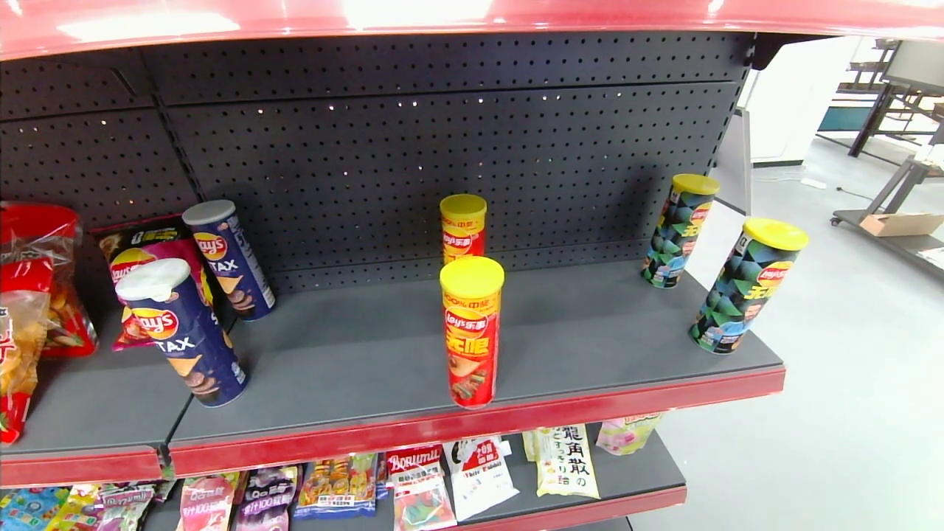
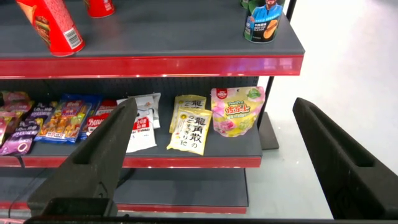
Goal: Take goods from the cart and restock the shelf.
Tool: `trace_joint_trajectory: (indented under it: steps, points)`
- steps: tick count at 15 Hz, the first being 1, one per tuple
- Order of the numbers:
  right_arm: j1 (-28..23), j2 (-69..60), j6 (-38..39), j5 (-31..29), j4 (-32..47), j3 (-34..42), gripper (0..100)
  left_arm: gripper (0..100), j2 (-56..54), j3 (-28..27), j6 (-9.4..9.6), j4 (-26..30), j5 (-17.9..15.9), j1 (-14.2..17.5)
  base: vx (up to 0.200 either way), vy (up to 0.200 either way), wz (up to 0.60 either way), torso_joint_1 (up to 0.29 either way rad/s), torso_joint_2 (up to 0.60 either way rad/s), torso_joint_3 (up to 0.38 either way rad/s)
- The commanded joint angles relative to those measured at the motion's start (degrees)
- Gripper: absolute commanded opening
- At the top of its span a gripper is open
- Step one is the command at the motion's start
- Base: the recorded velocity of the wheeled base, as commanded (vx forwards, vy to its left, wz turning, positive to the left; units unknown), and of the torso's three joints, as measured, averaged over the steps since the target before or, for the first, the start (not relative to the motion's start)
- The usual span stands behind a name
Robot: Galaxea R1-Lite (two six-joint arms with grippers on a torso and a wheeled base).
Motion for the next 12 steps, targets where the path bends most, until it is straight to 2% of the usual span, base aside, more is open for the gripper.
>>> trace_joint_trajectory:
  steps: [1,3,4,5,10,12]
  points:
    - [-0.02,0.05,0.02,0.0,-0.01,-0.06,100,100,0.75,1.48,-0.45,-0.03,0.08,1.95,0.0,0.0,0.0,0.0,0.0,0.0]
    - [-0.02,0.05,-0.07,0.0,-0.01,-0.06,100,100,-1.01,1.66,-0.45,-0.03,-2.29,1.6,0.0,0.0,0.0,0.0,0.0,0.0]
    - [-0.02,0.05,-0.07,0.0,-0.01,-0.06,100,100,-3.38,1.48,-0.37,-0.03,-7.39,1.42,0.0,0.0,0.0,0.0,0.0,0.0]
    - [-0.02,0.05,0.02,0.0,-0.01,-0.06,100,100,-4.61,1.57,-0.28,-0.03,-9.5,1.42,0.0,0.0,0.0,0.0,0.0,0.0]
    - [0.07,0.05,-0.16,0.0,-0.01,-0.06,100,100,-4.88,1.57,-0.37,-0.03,-11.17,1.16,0.0,0.0,0.0,0.0,0.0,0.0]
    - [0.07,0.05,-0.42,0.09,-0.01,0.02,100,100,-4.88,1.48,-0.28,-0.03,-14.07,1.16,0.0,0.0,0.0,0.0,0.0,0.0]
